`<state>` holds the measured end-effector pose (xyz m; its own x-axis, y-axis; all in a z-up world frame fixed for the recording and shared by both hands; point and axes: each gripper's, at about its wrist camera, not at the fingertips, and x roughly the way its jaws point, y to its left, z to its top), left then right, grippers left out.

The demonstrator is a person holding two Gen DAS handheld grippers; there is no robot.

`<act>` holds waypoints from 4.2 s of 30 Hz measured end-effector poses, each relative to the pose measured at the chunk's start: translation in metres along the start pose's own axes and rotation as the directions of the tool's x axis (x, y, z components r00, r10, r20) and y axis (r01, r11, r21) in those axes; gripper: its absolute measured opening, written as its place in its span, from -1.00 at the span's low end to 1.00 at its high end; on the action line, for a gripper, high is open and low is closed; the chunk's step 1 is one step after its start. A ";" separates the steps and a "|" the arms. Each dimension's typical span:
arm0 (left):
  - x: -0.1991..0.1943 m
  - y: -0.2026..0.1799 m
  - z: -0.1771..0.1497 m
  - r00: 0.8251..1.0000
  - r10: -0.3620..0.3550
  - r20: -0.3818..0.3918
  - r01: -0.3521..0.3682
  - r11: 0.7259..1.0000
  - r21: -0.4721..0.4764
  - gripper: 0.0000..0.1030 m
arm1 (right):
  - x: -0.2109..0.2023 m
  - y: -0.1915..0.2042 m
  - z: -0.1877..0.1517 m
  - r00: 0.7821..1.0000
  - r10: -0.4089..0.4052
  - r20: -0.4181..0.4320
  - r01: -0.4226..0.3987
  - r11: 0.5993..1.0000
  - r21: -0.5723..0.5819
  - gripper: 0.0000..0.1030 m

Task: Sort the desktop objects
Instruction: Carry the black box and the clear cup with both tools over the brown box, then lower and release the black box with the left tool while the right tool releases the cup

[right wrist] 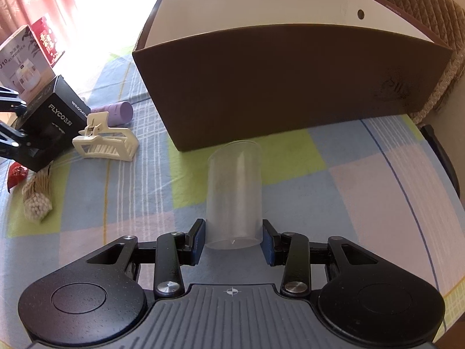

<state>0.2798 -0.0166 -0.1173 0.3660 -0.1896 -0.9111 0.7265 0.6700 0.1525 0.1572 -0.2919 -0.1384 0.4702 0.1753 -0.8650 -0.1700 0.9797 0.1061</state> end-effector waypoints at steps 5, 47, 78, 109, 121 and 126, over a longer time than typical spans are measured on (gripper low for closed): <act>-0.003 -0.008 0.000 0.999 0.043 0.030 -0.043 0.999 -0.017 -0.23 | 0.000 0.001 0.003 1.000 0.007 0.019 -0.007 1.000 -0.009 -0.16; -0.102 -0.127 0.172 0.940 0.133 0.315 0.014 0.906 -0.424 -0.23 | -0.107 -0.130 0.082 0.945 0.237 0.227 -0.206 0.967 -0.150 -0.14; 0.051 -0.072 0.269 0.973 0.218 -0.074 -0.216 0.754 -0.620 -0.23 | 0.022 -0.159 0.234 0.946 0.300 0.119 -0.275 0.942 -0.194 -0.14; 0.040 -0.063 0.279 0.962 0.269 -0.040 -0.232 0.734 -0.638 0.17 | 0.067 -0.147 0.251 0.952 0.303 0.045 -0.294 0.946 -0.136 -0.13; 0.016 -0.068 0.263 0.961 0.275 -0.013 -0.213 0.712 -0.669 0.54 | 0.047 -0.158 0.247 0.956 0.277 0.100 -0.263 0.955 -0.140 0.66; -0.005 -0.076 0.249 0.958 0.286 0.013 -0.198 0.695 -0.691 0.70 | 0.025 -0.166 0.232 0.952 0.282 0.121 -0.264 0.954 -0.143 0.89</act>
<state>0.3673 -0.2450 -0.0290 0.5662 0.0003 -0.8243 0.0311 0.9993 0.0217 0.3982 -0.4275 -0.0636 0.5043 0.4544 -0.7343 -0.4098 0.8744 0.2597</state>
